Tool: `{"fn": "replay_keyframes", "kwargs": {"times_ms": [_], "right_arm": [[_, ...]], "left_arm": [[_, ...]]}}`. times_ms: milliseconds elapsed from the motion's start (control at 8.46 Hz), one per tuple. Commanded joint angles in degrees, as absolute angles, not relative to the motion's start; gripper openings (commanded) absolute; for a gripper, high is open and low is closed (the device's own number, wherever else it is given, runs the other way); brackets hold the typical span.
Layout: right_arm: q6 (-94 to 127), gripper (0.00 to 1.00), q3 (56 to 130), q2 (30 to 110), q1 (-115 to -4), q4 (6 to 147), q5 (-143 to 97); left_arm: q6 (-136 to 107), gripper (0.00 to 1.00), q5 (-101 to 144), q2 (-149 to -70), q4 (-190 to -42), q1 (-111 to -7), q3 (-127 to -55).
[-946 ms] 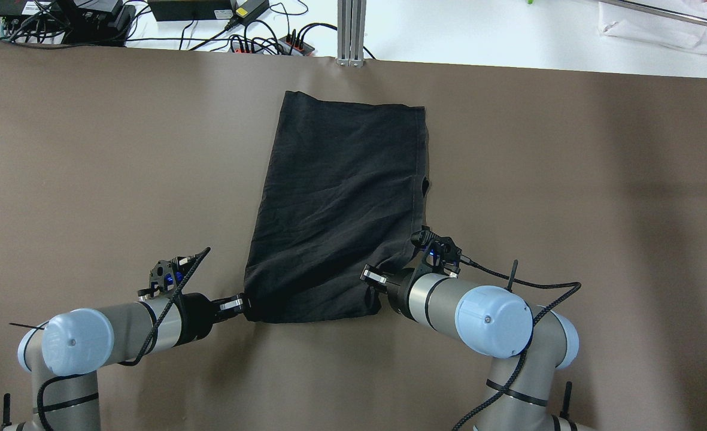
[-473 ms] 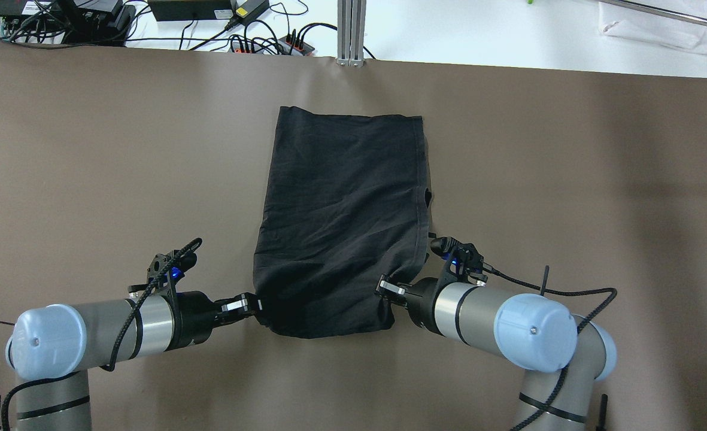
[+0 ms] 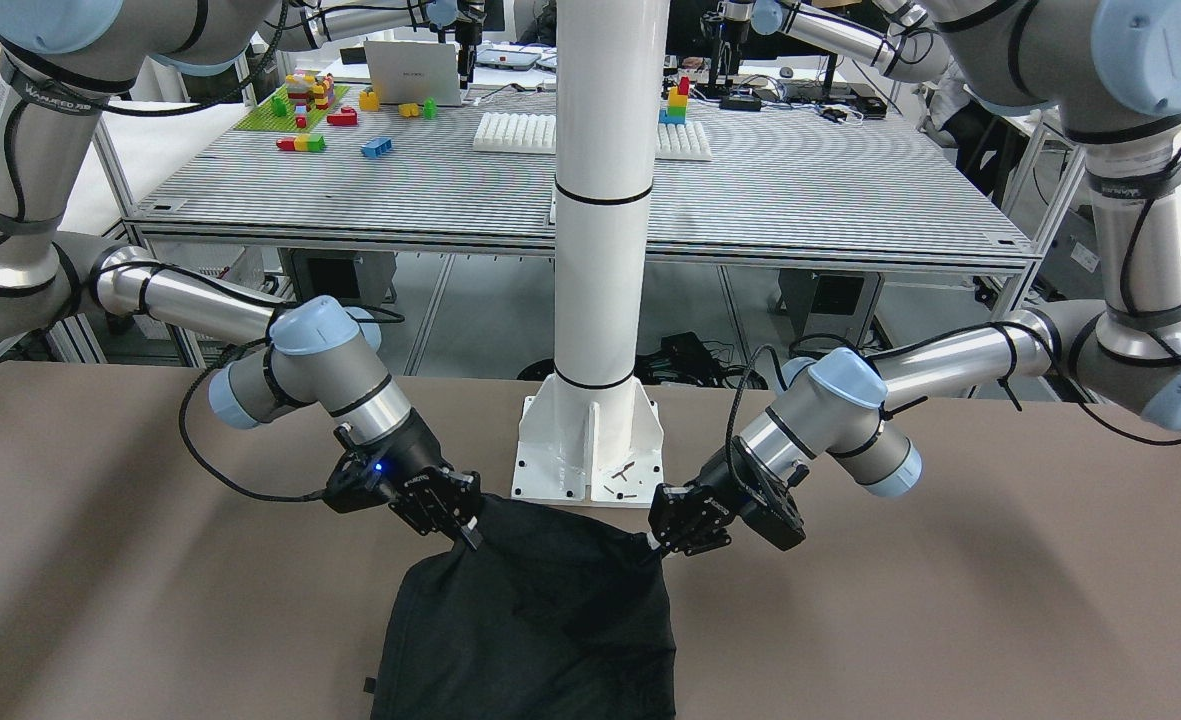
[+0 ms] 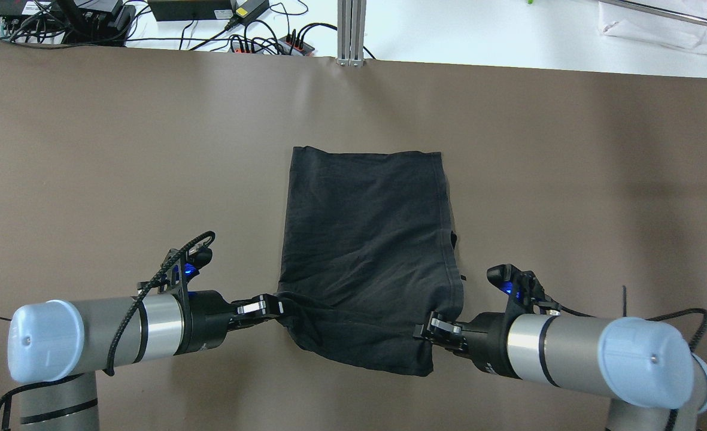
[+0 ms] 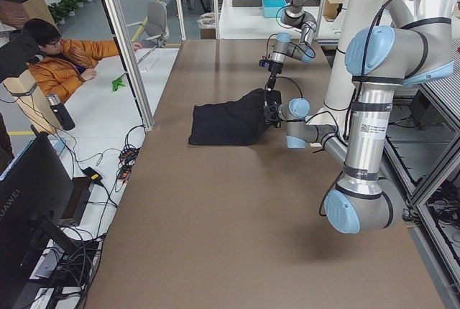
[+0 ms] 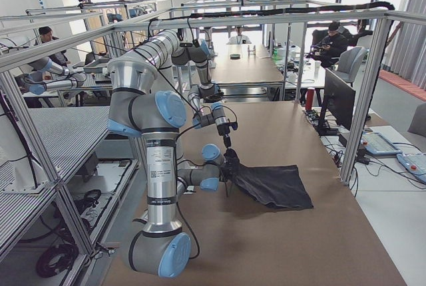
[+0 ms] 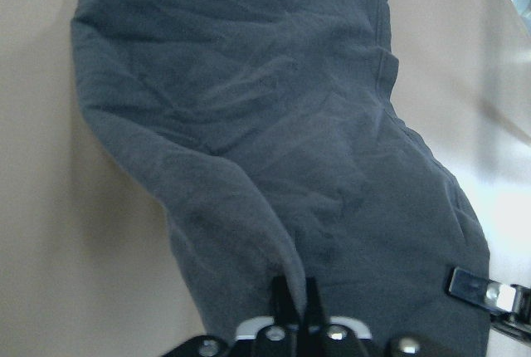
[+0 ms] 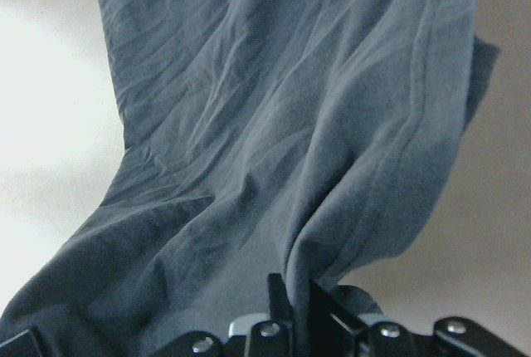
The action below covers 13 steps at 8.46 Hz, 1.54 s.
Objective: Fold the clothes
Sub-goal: 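Lift the near edge with both grippers and fold it away from the robot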
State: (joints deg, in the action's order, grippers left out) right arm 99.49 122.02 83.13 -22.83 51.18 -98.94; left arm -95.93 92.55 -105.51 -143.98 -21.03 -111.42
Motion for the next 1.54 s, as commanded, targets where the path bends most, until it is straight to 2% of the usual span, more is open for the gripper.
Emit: {"fn": "replay_keyframes", "kwargs": {"times_ms": [0, 236, 473, 827, 1064, 1418], "right_arm": [[101.3, 0.00, 127.3, 87.9, -22.8, 50.9, -103.7], [101.3, 0.00, 124.6, 84.2, -23.5, 51.7, -103.3], [99.8, 0.00, 116.6, 80.0, -30.5, 51.7, -103.7], [96.1, 0.00, 112.9, 78.7, -35.5, 51.6, -103.6], [96.2, 0.00, 111.5, 76.8, -36.1, 51.6, -103.3], [96.1, 0.00, 104.2, 70.6, -36.3, 51.6, -99.9]], "left_arm": [[-95.7, 0.00, 93.0, -106.8, -143.8, -20.7, -115.3], [-94.9, 0.00, 95.0, -107.7, -143.8, -20.8, -113.7], [-91.5, 0.00, 94.7, -110.6, -143.7, -21.3, -111.5], [-92.2, 0.00, 94.9, -117.3, -143.5, -26.6, -102.9], [-92.3, 0.00, 97.0, -119.5, -143.6, -32.0, -97.1], [-91.8, 0.00, 98.8, -119.9, -143.7, -34.5, -95.1]]}}
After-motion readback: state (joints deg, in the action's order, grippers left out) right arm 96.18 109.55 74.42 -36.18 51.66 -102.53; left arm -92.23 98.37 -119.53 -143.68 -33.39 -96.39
